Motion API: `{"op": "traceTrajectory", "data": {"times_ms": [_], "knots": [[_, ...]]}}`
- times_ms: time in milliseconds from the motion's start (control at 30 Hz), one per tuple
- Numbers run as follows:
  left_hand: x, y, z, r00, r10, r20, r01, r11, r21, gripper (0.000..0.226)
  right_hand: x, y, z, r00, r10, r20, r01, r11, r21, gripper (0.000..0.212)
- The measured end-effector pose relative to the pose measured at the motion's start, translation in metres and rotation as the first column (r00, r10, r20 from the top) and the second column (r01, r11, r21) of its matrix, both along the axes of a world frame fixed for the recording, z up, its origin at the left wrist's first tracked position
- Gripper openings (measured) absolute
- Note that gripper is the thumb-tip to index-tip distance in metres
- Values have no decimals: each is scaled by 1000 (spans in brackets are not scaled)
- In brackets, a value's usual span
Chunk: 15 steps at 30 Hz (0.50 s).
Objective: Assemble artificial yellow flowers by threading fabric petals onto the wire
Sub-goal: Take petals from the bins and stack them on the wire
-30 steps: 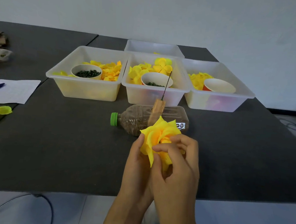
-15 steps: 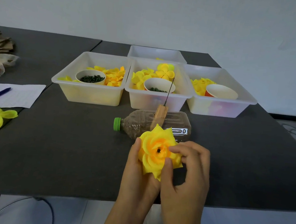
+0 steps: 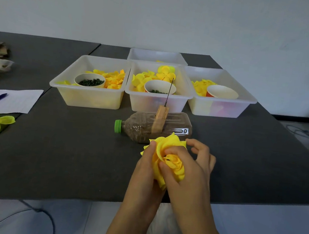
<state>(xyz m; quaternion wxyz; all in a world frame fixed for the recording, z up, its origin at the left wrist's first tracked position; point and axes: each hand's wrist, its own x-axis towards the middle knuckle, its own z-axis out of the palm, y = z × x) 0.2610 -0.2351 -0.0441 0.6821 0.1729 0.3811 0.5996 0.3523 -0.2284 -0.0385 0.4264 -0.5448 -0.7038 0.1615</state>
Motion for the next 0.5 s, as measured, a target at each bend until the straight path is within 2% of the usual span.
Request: {"op": "traceTrajectory", "data": {"times_ms": [167, 300, 400, 500], "knots": [[5, -8, 10, 1000, -21, 6, 21, 1000, -23, 57, 0, -12, 10, 991, -30, -132, 35, 999, 40, 5], [6, -10, 18, 1000, 13, -6, -13, 1000, 2, 59, 4, -15, 16, 957, -45, -287, 55, 998, 26, 34], [3, -11, 22, 999, 29, -23, -28, 999, 23, 63, 8, -15, 26, 941, -24, -338, -16, 993, -115, 54], [1, -8, 25, 995, 86, -59, -86, 996, 6, 64, 10, -10, 32, 923, 28, -385, -166, 929, -331, 57]]}}
